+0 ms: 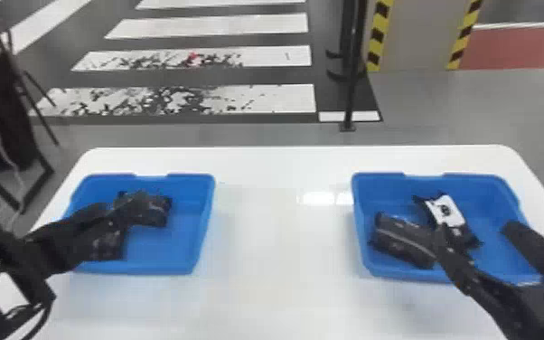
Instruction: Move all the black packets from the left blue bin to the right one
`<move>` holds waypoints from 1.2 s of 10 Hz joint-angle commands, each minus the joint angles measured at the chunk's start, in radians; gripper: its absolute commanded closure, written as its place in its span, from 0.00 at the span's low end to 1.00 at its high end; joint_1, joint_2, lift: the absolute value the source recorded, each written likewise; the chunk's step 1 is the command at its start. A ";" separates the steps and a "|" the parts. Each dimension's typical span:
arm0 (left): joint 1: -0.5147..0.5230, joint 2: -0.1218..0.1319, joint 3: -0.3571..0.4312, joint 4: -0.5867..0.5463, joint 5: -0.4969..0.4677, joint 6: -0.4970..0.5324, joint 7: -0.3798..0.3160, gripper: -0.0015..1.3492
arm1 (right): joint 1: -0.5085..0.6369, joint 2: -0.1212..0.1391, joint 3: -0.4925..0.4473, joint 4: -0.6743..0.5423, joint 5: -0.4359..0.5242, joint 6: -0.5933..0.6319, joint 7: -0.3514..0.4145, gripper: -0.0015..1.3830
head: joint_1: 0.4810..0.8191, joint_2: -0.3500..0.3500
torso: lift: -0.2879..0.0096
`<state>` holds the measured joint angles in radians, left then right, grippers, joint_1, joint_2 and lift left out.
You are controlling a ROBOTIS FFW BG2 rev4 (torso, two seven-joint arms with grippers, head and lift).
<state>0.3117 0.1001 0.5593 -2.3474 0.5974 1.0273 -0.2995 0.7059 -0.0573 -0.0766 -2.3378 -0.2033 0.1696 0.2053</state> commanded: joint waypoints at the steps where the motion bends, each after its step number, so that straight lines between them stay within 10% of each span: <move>1: -0.037 0.009 0.033 0.015 -0.079 0.053 0.014 0.10 | 0.084 0.008 0.005 -0.066 -0.002 -0.005 -0.001 0.13 | 0.63 0.73 | 0.45; 6: -0.255 0.086 -0.017 0.275 -0.230 0.163 0.033 0.10 | 0.183 0.011 0.005 -0.125 -0.048 0.007 0.000 0.14 | 0.63 0.93 | 0.45; 12: -0.518 0.128 -0.134 0.631 -0.332 0.202 0.054 0.10 | 0.178 0.013 0.007 -0.115 -0.060 0.024 0.000 0.15 | 0.63 0.87 | 0.45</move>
<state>-0.1926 0.2275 0.4280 -1.7298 0.2759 1.2297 -0.2456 0.8852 -0.0445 -0.0700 -2.4539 -0.2613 0.1911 0.2055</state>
